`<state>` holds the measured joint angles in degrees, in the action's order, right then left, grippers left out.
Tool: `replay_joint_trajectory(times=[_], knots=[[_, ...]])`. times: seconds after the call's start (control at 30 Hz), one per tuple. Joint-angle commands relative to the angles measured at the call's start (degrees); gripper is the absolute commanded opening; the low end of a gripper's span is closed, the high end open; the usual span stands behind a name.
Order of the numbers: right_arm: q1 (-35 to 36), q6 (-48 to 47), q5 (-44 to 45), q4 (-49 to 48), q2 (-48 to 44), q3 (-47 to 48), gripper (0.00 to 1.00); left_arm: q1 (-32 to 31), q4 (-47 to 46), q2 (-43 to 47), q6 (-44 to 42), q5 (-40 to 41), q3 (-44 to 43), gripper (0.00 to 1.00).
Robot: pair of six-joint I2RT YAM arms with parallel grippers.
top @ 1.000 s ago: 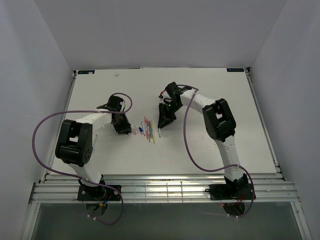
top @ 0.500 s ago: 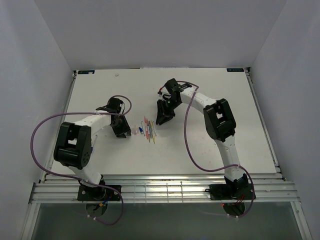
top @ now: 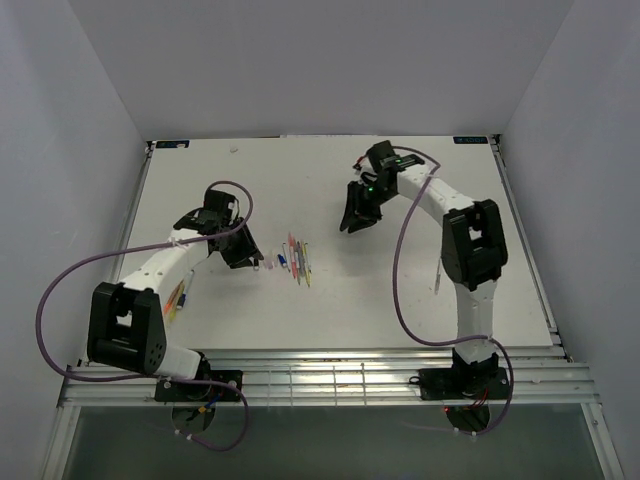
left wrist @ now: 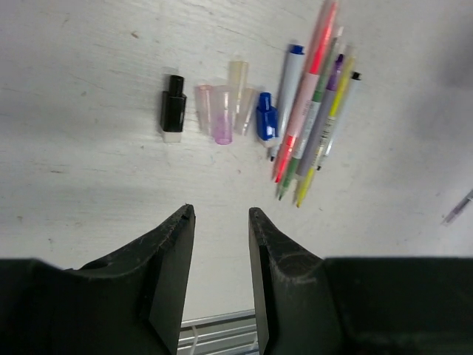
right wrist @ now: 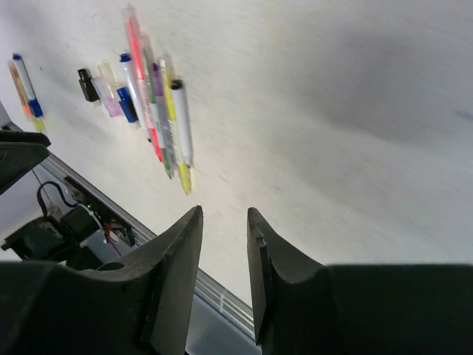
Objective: Open the pen caps
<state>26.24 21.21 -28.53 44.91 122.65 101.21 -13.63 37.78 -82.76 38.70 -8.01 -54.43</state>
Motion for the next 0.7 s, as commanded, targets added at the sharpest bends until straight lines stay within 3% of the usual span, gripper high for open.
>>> replay_joint_trajectory(times=[0.0,0.1,0.27,0.67], knots=[[-11.2,1.8,4.7,1.6,-9.6,-7.8,0.37,-0.1,0.2,4.4,0.1,-4.5,-2.4,0.46],[-19.5,1.9,7.4,1.7,-14.8,-15.4,0.38,-0.1,-0.9,6.6,0.1,-7.6,-1.6,0.46],[-29.6,-1.3,13.1,4.8,-17.4,-19.2,0.38,-0.1,-3.5,8.8,0.0,-11.6,-0.3,0.47],[-33.3,-5.4,18.7,3.5,-16.8,-25.2,0.38,-0.1,-3.7,7.5,-2.9,-14.0,0.2,0.46]])
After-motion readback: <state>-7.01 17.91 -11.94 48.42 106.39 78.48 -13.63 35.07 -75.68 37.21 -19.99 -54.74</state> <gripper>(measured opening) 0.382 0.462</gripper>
